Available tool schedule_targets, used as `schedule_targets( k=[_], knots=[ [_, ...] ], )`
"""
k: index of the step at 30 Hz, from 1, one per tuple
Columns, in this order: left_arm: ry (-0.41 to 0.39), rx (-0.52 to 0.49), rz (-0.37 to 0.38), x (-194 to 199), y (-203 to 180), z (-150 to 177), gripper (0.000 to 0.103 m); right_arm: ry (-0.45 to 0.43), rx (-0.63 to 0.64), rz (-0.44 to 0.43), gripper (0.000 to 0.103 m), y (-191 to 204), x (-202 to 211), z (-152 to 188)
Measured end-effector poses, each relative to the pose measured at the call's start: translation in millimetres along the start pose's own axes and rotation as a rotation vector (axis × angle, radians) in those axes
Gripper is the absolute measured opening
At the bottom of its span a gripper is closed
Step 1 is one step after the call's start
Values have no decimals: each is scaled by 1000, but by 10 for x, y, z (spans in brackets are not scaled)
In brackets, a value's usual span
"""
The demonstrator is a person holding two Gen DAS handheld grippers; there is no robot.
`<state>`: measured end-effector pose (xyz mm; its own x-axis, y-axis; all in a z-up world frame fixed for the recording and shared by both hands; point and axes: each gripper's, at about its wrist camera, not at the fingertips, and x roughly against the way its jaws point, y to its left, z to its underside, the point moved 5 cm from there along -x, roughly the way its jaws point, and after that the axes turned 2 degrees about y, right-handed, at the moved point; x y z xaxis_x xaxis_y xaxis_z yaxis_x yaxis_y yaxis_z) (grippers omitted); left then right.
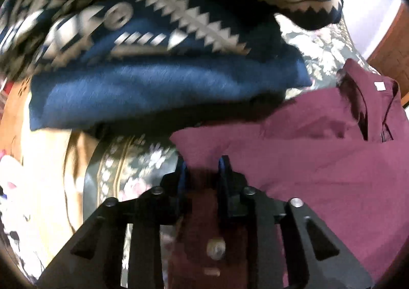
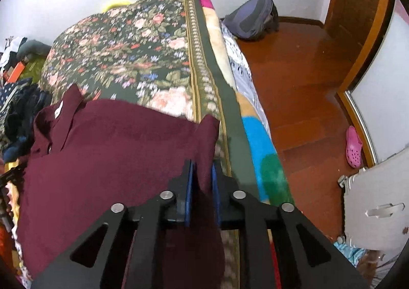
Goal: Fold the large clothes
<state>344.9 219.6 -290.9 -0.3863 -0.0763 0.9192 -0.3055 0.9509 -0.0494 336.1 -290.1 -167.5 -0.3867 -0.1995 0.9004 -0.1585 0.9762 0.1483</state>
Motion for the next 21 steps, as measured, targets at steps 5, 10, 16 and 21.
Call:
schedule_targets(
  k=[5, 10, 16, 21],
  knots=[
    [-16, 13, 8, 364, 40, 179, 47, -53, 44, 9, 34, 48, 400, 165],
    [-68, -43, -58, 911, 290, 407, 78, -149, 51, 9, 61, 95, 858, 414],
    [-106, -35, -30, 1177, 496, 761, 87, -172, 46, 7, 62, 175, 1045, 788],
    [-30, 1, 9, 1221, 634, 1225, 88, -147, 5, 10, 62, 220, 968, 1107]
  ],
)
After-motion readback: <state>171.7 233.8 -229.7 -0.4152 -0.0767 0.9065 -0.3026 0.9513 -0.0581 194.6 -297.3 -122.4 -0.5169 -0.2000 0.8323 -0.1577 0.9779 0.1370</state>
